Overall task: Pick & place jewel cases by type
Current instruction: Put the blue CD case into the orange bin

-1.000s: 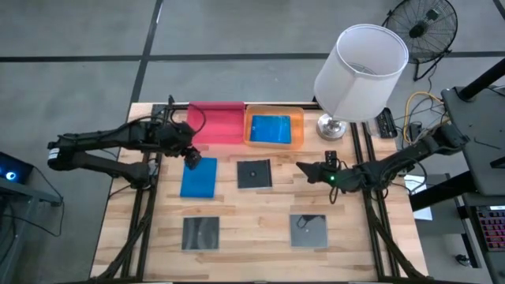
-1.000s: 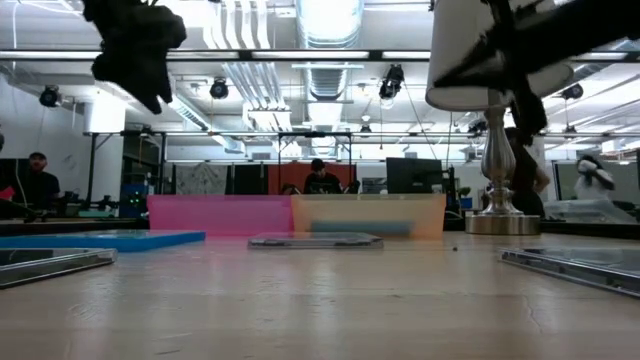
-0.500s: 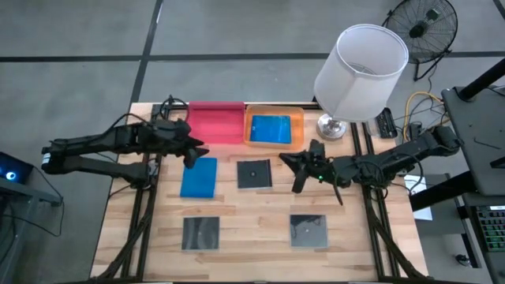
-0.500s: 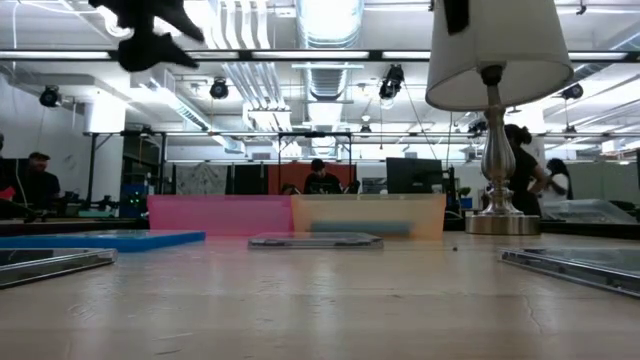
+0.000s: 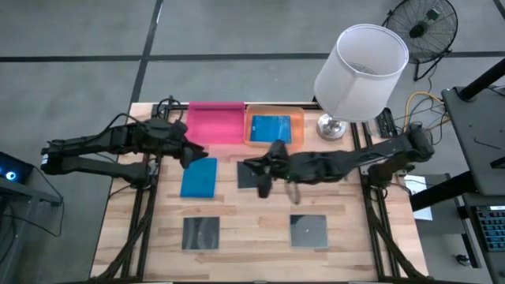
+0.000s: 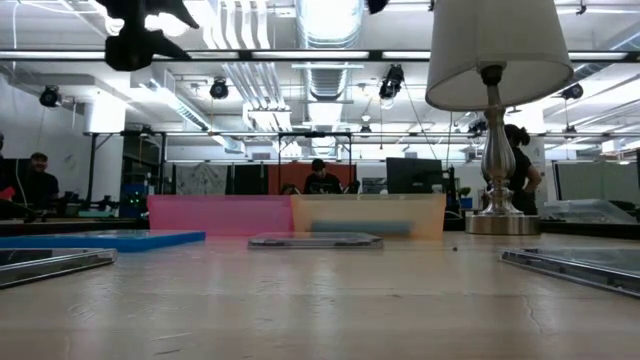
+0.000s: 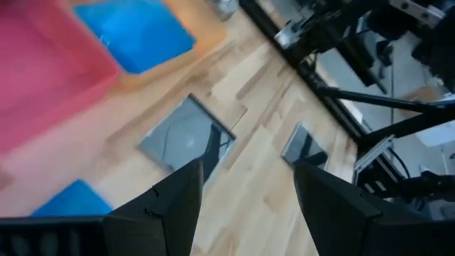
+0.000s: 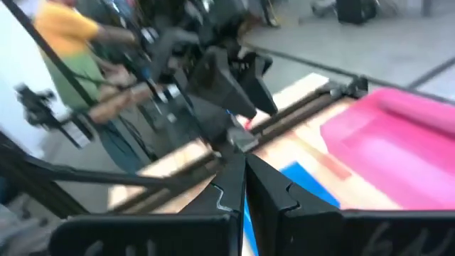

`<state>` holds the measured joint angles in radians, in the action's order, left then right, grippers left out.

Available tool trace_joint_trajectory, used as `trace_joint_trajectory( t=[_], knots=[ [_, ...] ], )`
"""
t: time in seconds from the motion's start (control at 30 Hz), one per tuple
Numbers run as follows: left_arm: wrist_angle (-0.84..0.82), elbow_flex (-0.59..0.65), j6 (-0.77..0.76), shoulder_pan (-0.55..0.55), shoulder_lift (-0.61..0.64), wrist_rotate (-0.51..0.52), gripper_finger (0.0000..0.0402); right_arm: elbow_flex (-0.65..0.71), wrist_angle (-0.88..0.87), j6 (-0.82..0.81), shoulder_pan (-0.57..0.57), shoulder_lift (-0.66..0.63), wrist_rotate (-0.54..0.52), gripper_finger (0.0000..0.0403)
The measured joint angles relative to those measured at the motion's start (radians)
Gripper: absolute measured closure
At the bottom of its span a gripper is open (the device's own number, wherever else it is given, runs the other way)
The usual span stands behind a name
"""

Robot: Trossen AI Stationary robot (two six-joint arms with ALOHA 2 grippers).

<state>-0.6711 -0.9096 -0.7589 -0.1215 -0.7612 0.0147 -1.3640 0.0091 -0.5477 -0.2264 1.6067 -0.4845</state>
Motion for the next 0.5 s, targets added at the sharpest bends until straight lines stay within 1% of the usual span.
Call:
trace_joint_trajectory(
  t=[0.13, 0.23, 0.4, 0.5],
  knots=[
    [-0.062, 0.014, -0.083, 0.0, 0.0, 0.002, 0.0198, -0.143, -0.107, -0.011, 0.018, 0.138, 0.043, 0.0394],
    [-0.1, 0.046, -0.17, 0.0, 0.008, 0.002, 0.0198, -0.235, -0.144, -0.057, 0.032, 0.236, 0.071, 0.0394],
    [-0.117, 0.12, -0.264, 0.0, 0.014, 0.001, 0.0198, -0.371, -0.204, -0.168, 0.056, 0.376, 0.079, 0.0394],
    [-0.116, 0.165, -0.307, 0.0, 0.015, 0.001, 0.0198, -0.448, -0.29, -0.24, 0.072, 0.439, 0.078, 0.0394]
  ],
)
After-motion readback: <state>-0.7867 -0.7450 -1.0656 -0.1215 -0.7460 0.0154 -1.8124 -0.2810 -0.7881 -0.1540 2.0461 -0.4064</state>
